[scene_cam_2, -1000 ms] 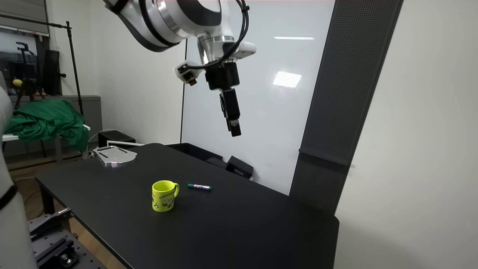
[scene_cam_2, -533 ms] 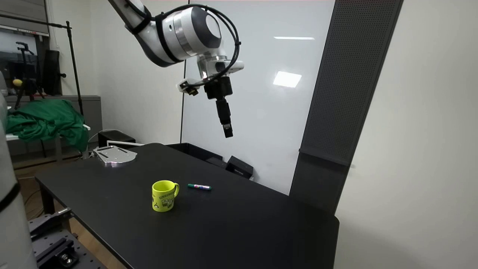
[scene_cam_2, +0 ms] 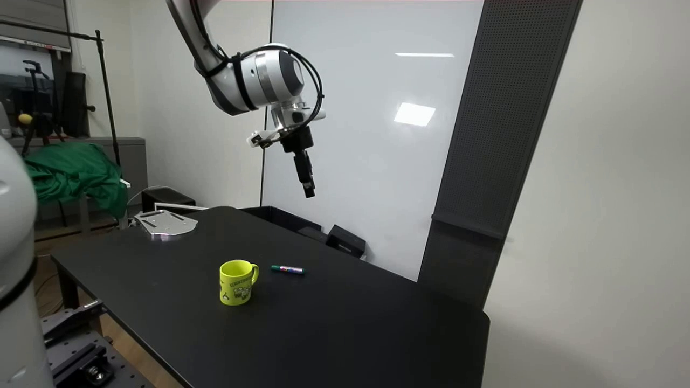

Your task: Put the green marker inside the yellow mug

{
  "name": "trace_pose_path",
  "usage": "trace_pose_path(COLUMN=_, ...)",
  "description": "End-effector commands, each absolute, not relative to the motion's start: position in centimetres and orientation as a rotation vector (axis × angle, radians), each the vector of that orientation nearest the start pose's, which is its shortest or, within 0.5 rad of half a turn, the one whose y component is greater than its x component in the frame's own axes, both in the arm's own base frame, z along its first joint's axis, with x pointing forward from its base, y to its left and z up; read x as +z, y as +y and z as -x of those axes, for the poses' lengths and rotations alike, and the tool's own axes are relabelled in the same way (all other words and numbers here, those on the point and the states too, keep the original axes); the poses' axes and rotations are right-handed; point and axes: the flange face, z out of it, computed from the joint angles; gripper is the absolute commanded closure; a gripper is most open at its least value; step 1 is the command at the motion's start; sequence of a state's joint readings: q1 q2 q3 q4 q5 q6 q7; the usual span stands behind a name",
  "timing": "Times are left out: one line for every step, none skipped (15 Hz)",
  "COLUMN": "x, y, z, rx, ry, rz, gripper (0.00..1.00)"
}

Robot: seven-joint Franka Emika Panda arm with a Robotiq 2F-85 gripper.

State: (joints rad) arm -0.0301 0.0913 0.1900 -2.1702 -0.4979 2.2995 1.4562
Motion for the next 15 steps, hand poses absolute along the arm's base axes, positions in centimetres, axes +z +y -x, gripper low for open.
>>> trace_pose_path(x=35.5, y=10.8, z=-59.1, rx=-0.476, ry=1.584, rz=2.828, gripper=0.0)
trace_pose_path(x=35.4, y=11.5, z=-60.0, rx=-0.442, ry=1.594, rz=2.793, gripper=0.0)
trace_pose_path(x=35.2, y=12.0, z=-60.8, rx=-0.406, ry=1.604, rz=2.759, gripper=0.0)
trace_pose_path(x=35.2, y=12.5, z=-61.6, rx=-0.38, ry=1.617, rz=2.722, gripper=0.0)
trace_pose_path(x=34.8, y=12.8, z=-62.4, rx=-0.34, ry=1.63, rz=2.688, gripper=0.0)
trace_pose_path(x=34.6, y=13.0, z=-63.0, rx=-0.309, ry=1.644, rz=2.657, gripper=0.0)
trace_pose_path(x=34.1, y=13.1, z=-63.6, rx=-0.261, ry=1.65, rz=2.63, gripper=0.0)
trace_pose_path(x=34.5, y=12.9, z=-61.7, rx=-0.303, ry=1.63, rz=2.68, gripper=0.0)
trace_pose_path(x=34.2, y=13.0, z=-62.2, rx=-0.279, ry=1.638, rz=2.662, gripper=0.0)
trace_pose_path(x=33.8, y=13.0, z=-62.6, rx=-0.268, ry=1.642, rz=2.654, gripper=0.0)
trace_pose_path(x=33.6, y=13.0, z=-62.9, rx=-0.264, ry=1.645, rz=2.651, gripper=0.0)
trace_pose_path(x=33.5, y=13.0, z=-63.0, rx=-0.261, ry=1.647, rz=2.649, gripper=0.0)
trace_pose_path(x=33.5, y=13.0, z=-63.0, rx=-0.26, ry=1.648, rz=2.647, gripper=0.0)
trace_pose_path(x=33.6, y=13.0, z=-63.0, rx=-0.259, ry=1.649, rz=2.645, gripper=0.0)
trace_pose_path(x=33.6, y=13.0, z=-63.1, rx=-0.259, ry=1.649, rz=2.643, gripper=0.0)
